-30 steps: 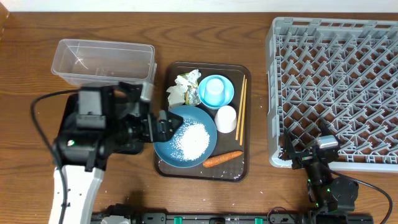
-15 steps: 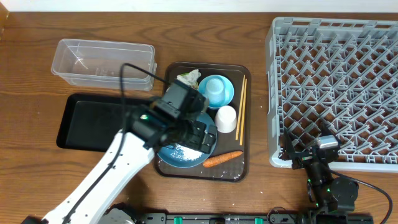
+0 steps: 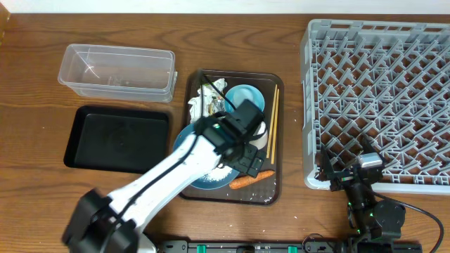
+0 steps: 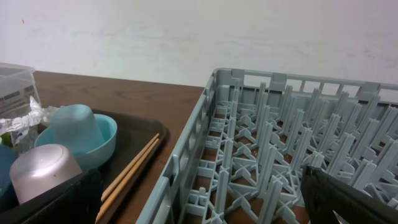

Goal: Sort waste into correct bins and load items into the dishwasher rack
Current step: 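Move the left gripper to the blue plate rim and grasp it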

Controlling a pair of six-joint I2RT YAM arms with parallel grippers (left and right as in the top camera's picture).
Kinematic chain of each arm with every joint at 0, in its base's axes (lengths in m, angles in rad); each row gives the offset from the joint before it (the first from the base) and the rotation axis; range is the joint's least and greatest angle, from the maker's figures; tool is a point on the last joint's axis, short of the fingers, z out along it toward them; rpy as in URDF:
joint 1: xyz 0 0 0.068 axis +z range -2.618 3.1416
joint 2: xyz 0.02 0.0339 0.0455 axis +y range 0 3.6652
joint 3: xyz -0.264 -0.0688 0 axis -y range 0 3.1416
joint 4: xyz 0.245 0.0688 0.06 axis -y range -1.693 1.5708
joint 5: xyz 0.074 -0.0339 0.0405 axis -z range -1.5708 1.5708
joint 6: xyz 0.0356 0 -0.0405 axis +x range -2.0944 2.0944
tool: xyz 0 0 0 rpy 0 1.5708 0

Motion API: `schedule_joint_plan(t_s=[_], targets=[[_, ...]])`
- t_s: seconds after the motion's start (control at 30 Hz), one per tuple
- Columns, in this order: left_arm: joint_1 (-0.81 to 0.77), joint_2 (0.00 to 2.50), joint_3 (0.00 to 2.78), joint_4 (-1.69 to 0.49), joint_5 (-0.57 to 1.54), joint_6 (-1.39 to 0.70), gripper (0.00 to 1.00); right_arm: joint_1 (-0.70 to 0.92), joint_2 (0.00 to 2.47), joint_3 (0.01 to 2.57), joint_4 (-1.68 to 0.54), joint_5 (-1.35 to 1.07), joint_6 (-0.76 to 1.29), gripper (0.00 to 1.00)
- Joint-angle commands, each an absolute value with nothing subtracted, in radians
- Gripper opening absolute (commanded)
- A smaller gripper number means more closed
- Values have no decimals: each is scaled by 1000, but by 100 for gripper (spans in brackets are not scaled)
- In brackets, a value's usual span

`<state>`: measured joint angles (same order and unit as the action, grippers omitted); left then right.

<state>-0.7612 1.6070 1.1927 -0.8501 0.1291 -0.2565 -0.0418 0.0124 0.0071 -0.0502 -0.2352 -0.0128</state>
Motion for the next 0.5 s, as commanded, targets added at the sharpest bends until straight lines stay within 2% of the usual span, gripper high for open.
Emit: schedule_joint_plan(t_s=[0.0,0.13,0.43,0.47], targets=[[-760,1663,1196,-826,33,-298,94,-60,6,6,-55,-236,-28,99],[-761,1736,1196,-790,33,-316,82,-60,6,6,-55,-236,-28,99],[-766,1807,1196,-794,41,-369,69,-59,6,6,-55,-236,-28,99],[-767,1807,1196,-794,41,-371,65,-59,6,6,-55,-236,-27,99]])
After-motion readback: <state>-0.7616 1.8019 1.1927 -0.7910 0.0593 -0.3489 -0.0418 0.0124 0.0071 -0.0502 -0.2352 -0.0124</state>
